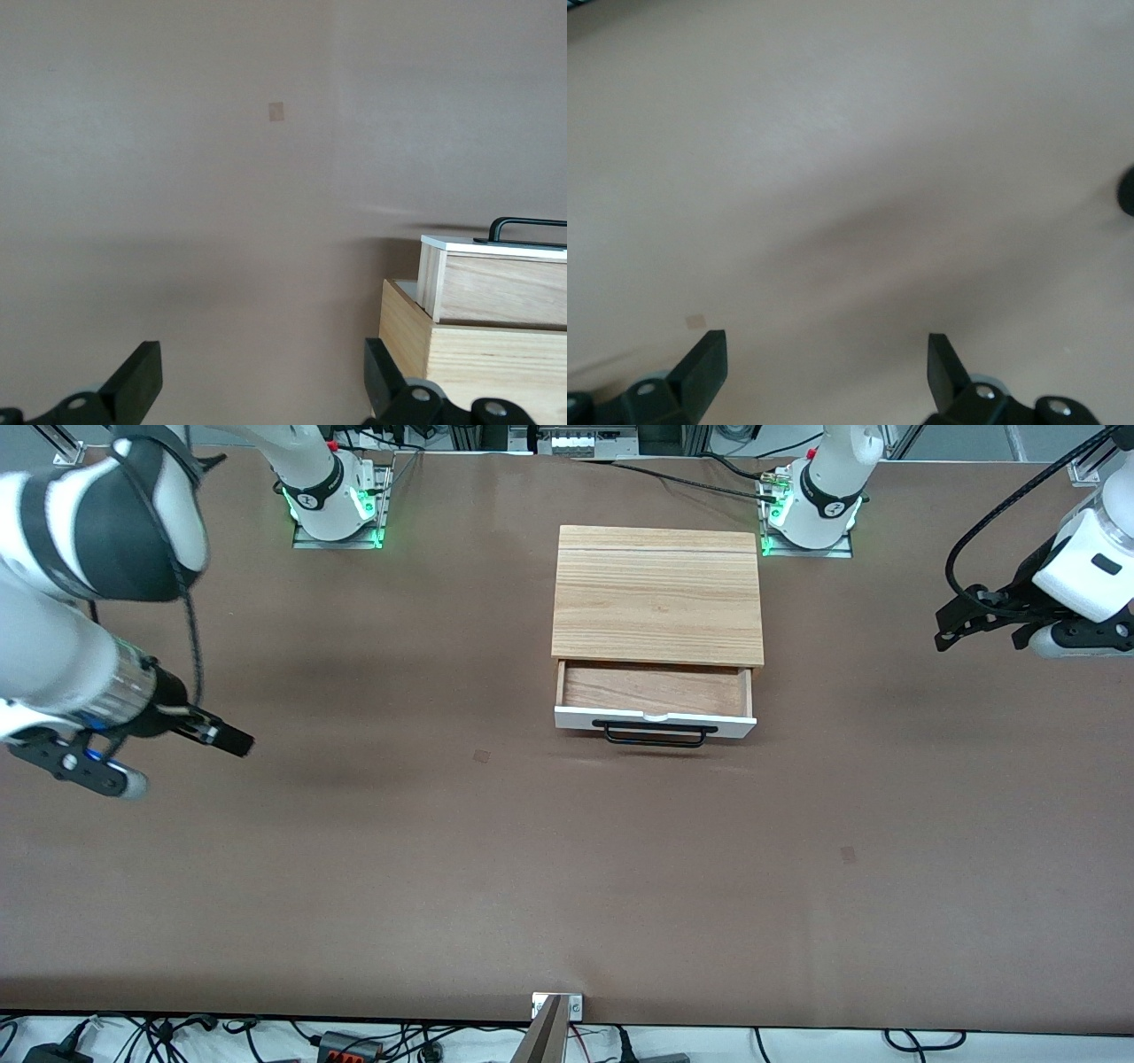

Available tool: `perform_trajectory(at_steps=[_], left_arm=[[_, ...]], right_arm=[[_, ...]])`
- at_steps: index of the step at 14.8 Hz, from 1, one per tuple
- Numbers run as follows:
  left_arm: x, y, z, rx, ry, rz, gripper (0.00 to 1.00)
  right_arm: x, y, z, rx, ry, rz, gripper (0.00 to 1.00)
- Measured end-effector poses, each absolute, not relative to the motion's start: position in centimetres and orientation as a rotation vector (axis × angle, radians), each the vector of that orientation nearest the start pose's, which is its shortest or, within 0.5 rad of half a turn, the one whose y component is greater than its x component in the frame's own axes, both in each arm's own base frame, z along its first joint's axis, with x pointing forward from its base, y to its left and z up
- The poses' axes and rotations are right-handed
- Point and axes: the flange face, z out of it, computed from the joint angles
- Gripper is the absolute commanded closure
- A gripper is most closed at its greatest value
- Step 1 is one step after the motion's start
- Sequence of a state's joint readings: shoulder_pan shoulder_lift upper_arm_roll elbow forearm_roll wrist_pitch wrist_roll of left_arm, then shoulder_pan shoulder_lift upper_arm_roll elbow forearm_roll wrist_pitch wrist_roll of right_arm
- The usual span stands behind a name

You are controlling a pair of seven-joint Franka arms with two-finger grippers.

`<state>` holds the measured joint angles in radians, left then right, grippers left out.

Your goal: Pull top drawer with both arms simultaneously

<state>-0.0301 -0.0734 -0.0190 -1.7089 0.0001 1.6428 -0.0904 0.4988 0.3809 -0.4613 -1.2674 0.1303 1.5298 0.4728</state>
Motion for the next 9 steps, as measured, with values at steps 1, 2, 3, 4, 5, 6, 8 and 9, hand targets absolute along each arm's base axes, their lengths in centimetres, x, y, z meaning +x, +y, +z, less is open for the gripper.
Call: perform_trajectory(at_steps=[1, 2, 3, 4, 5, 6, 8, 9], left_arm=[[53.7, -2.7, 60.7, -3.140, -0.064, -0.010, 0.00], [53.9, -2.6, 60.6, -3.140, -0.065, -0.006, 0.00], [54.1, -2.5, 60.5, -3.140, -0.067, -0.001, 0.00], [54.2, -2.5, 60.3, -3.140, -0.067, 0.005, 0.00], [54.3, -2.5, 60.1, -3.140, -0.066, 0.009, 0.00], [54.4, -2.5, 60.1, -3.140, -0.066, 0.011, 0.00], [54.4, -2.6, 60.1, -3.139, -0.065, 0.013, 0.00], [54.4, -2.6, 60.1, -3.139, -0.063, 0.014, 0.00]], right_arm=[[64.1, 8.9, 55.4, -3.125, 0.664, 0.125, 0.00], [63.8, 8.7, 55.5, -3.123, 0.666, 0.136, 0.00], [63.6, 8.7, 55.4, -3.121, 0.665, 0.145, 0.00], [63.3, 8.5, 55.4, -3.120, 0.666, 0.152, 0.00], [63.1, 8.3, 55.5, -3.118, 0.662, 0.150, 0.00], [63.0, 8.1, 55.8, -3.117, 0.640, 0.141, 0.00], [62.8, 7.9, 56.1, -3.121, 0.573, 0.121, 0.00], [62.8, 7.9, 56.2, -3.120, 0.564, 0.108, 0.00]])
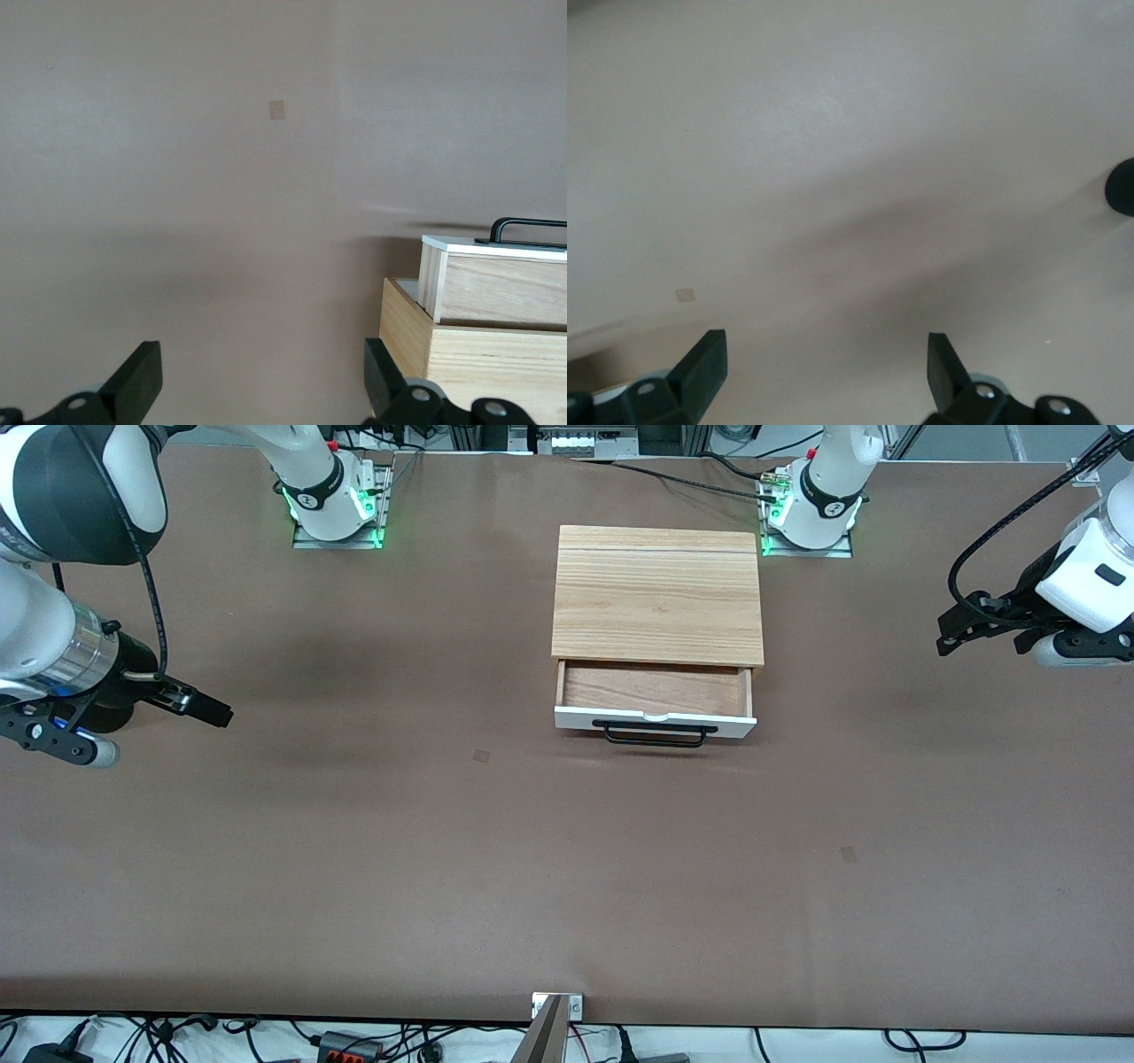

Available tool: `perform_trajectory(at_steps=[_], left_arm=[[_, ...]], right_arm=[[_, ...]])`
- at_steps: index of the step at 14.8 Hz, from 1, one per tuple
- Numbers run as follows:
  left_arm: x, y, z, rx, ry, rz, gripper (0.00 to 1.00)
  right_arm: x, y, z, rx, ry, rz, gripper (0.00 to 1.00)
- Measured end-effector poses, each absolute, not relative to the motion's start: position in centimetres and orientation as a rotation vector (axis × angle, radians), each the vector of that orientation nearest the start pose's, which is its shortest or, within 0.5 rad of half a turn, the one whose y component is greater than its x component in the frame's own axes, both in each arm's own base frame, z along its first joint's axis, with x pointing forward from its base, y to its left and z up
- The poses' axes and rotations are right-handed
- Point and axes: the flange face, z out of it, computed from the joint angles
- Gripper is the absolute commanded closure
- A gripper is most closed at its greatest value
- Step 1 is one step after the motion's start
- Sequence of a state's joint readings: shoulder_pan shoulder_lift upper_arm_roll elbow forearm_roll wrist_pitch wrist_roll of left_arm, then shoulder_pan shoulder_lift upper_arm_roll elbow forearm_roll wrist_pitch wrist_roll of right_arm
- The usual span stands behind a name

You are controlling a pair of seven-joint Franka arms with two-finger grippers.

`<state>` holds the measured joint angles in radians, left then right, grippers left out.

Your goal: Pull top drawer with both arms simultaneously

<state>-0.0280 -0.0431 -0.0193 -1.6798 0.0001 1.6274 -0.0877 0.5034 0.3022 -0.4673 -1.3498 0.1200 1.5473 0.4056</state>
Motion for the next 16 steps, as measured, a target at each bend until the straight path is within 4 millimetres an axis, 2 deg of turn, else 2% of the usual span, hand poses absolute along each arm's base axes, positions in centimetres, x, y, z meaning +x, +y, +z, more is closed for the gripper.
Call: perform_trajectory(at_steps=[6, 9, 12, 16], left_arm=[[54.0, -2.9, 60.4, -3.137, -0.055, 0.057, 0.00], [53.9, -3.0, 60.4, -3.136, -0.051, 0.069, 0.00], [53.9, -3.0, 60.4, -3.136, -0.050, 0.070, 0.00], [53.9, -3.1, 60.4, -3.136, -0.049, 0.070, 0.00]], right_arm=[[63.3, 6.2, 56.4, -3.113, 0.577, 0.066, 0.00], [63.1, 5.0, 57.3, -3.102, 0.597, 0.046, 0.00], [62.0, 4.3, 57.9, -3.087, 0.577, 0.063, 0.00], [60.1, 4.1, 57.5, -3.104, 0.507, 0.105, 0.00]])
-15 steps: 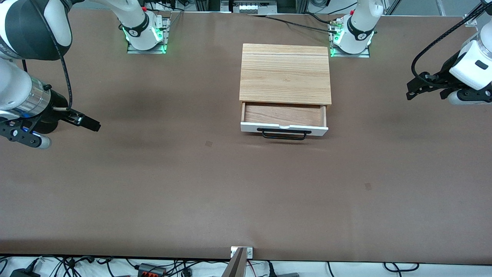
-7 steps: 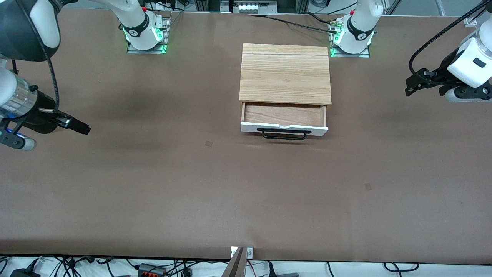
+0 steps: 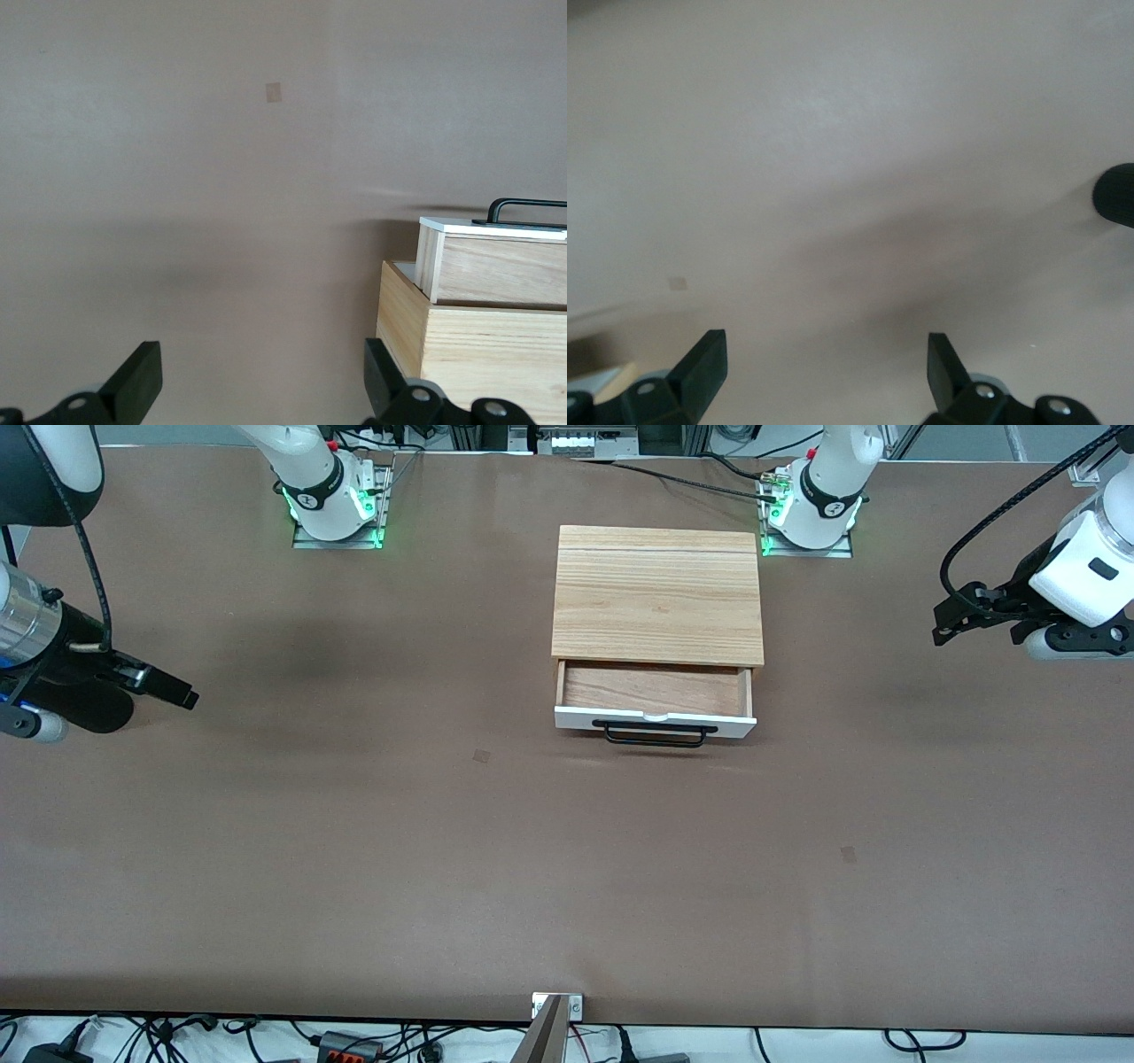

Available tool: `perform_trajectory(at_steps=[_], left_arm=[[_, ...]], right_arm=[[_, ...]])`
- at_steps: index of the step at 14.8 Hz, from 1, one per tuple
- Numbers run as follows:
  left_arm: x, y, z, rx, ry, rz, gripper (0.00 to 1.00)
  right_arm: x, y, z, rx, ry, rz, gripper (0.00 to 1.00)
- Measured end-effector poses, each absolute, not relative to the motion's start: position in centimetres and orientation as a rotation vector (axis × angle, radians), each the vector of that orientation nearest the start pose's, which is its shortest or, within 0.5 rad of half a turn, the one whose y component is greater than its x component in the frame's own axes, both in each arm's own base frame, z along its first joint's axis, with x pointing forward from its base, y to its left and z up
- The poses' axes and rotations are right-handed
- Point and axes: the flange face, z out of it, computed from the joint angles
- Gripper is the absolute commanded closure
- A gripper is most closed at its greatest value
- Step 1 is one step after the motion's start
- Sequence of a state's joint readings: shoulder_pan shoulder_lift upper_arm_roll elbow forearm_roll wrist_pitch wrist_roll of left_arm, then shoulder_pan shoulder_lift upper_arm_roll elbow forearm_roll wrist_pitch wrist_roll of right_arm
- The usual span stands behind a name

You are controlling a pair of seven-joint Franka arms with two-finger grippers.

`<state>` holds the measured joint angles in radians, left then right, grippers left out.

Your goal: Pull top drawer with both arms simultaneously

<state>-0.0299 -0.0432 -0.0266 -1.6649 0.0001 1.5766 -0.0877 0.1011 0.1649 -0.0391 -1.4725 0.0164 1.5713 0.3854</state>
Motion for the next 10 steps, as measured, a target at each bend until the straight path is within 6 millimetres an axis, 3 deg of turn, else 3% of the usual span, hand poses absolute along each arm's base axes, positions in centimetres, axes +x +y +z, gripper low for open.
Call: perform_trajectory(at_steps=[3, 5, 7, 10], left_arm=[[53.9, -3.1, 60.4, -3.136, -0.049, 0.071, 0.00], [53.9, -3.1, 60.4, -3.136, -0.049, 0.071, 0.00], [53.9, -3.1, 60.4, -3.136, -0.049, 0.071, 0.00], [53.9, -3.1, 60.4, -3.136, -0.049, 0.072, 0.00]], right_arm=[[57.8, 4.3, 57.6, -3.120, 0.476, 0.101, 0.00], [56.5, 3.2, 58.1, -3.134, 0.361, 0.083, 0.00], [55.9, 1.6, 58.3, -3.143, 0.211, 0.076, 0.00], [56.0, 0.4, 58.2, -3.144, 0.153, 0.063, 0.00]])
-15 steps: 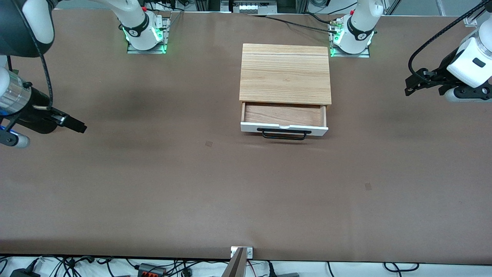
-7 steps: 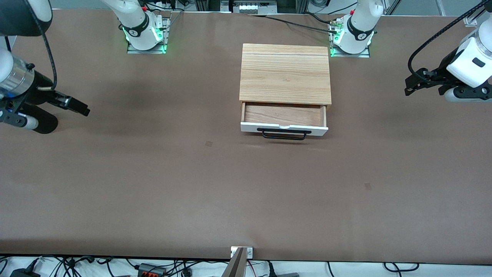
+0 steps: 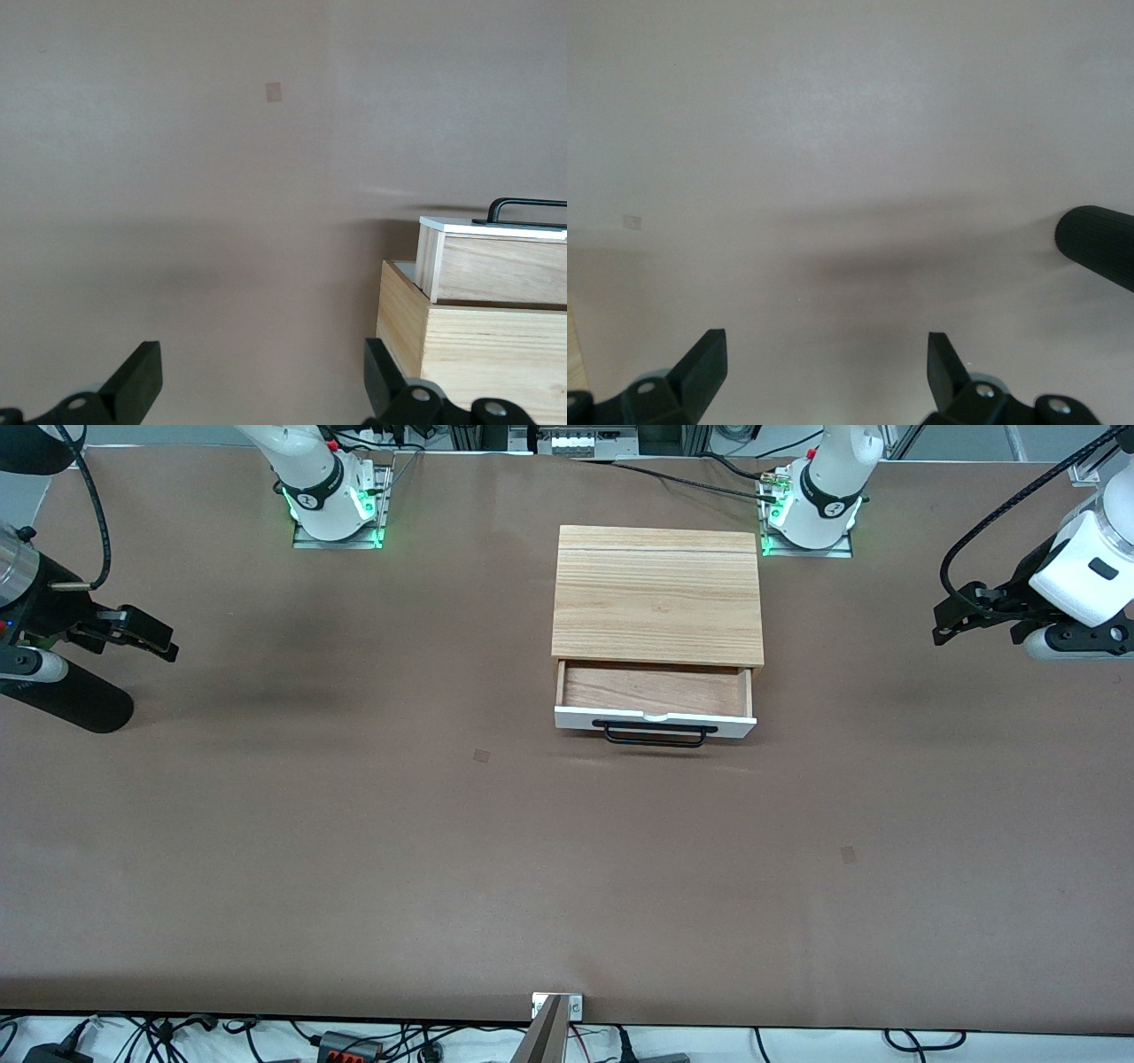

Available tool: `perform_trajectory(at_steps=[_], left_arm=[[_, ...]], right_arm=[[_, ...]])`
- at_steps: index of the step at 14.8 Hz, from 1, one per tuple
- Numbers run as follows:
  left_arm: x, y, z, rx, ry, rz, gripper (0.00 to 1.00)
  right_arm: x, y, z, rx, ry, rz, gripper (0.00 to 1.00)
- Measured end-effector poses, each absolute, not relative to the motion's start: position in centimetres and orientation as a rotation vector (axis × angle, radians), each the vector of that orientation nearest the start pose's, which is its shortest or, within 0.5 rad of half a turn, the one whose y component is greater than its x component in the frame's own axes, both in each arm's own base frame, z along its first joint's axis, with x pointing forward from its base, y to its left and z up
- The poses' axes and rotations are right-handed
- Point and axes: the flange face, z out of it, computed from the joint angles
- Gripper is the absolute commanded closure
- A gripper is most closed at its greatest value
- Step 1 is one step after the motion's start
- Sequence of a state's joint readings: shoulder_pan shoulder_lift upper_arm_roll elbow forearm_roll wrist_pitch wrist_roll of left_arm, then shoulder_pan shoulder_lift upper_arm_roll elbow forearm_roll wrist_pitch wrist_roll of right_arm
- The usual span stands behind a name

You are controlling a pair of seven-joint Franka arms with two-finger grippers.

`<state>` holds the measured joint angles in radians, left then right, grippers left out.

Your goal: Pull top drawer with both arms simultaneously

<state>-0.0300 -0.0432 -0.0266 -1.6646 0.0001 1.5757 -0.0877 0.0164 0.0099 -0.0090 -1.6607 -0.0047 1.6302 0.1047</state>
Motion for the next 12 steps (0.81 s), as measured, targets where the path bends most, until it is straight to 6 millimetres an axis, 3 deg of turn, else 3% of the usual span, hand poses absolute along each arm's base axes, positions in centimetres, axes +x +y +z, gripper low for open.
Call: perform_trajectory(at_steps=[2, 6, 12], left_arm=[[53.9, -3.1, 60.4, -3.136, -0.048, 0.072, 0.00], [53.9, -3.1, 60.4, -3.136, -0.047, 0.072, 0.00], [53.8, -3.1, 60.4, -3.136, -0.047, 0.073, 0.00]], right_arm=[[56.1, 0.7, 58.1, -3.144, 0.143, 0.049, 0.00], [56.0, 3.3, 57.7, -3.147, 0.070, 0.055, 0.00], [56.1, 2.6, 57.6, -3.146, 0.087, 0.057, 0.00]])
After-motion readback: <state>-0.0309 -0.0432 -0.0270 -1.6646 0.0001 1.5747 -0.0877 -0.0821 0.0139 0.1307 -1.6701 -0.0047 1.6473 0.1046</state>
